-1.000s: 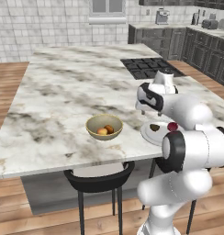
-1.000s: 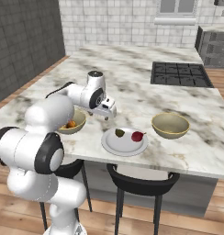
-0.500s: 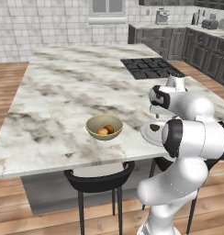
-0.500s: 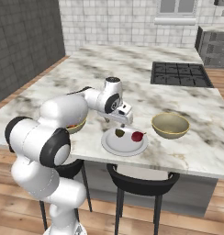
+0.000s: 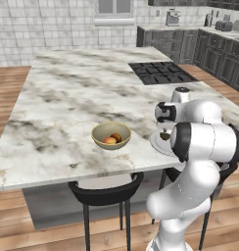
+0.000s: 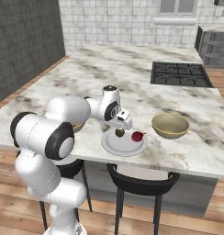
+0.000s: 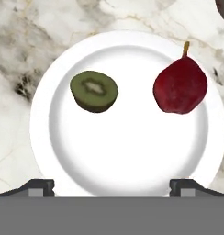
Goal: Take the fruits from the plate on the dining counter and place two fruits in each bowl.
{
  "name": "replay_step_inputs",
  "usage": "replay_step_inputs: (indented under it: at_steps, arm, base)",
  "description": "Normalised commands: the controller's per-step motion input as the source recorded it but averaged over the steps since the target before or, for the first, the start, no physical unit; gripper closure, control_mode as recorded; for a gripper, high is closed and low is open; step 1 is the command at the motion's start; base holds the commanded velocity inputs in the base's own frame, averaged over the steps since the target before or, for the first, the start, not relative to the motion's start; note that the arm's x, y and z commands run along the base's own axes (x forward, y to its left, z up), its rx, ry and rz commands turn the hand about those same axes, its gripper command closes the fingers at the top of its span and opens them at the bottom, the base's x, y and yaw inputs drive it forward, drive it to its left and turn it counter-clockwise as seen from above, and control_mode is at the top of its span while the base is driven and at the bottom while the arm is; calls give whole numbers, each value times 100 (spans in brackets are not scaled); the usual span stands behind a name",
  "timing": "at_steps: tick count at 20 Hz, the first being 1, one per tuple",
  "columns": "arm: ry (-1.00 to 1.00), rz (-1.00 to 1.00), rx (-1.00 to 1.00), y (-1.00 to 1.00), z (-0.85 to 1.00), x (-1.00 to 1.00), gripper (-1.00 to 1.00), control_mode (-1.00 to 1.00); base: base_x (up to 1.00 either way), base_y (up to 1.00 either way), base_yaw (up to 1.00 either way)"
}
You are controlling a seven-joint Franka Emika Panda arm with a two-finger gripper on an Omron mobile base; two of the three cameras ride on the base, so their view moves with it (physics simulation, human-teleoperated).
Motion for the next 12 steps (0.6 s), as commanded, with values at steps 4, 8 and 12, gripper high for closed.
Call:
replay_step_inputs:
  at_steps: [4, 8, 12]
  arm:
    - [0, 0, 0, 10, -23, 21, -100, -100]
    - [0, 0, 0, 0, -28, 27, -100, -100]
    - [0, 0, 0, 0, -19, 23, -100, -100]
  base:
    - [0, 0, 0]
    - [0, 0, 0]
    - [0, 0, 0]
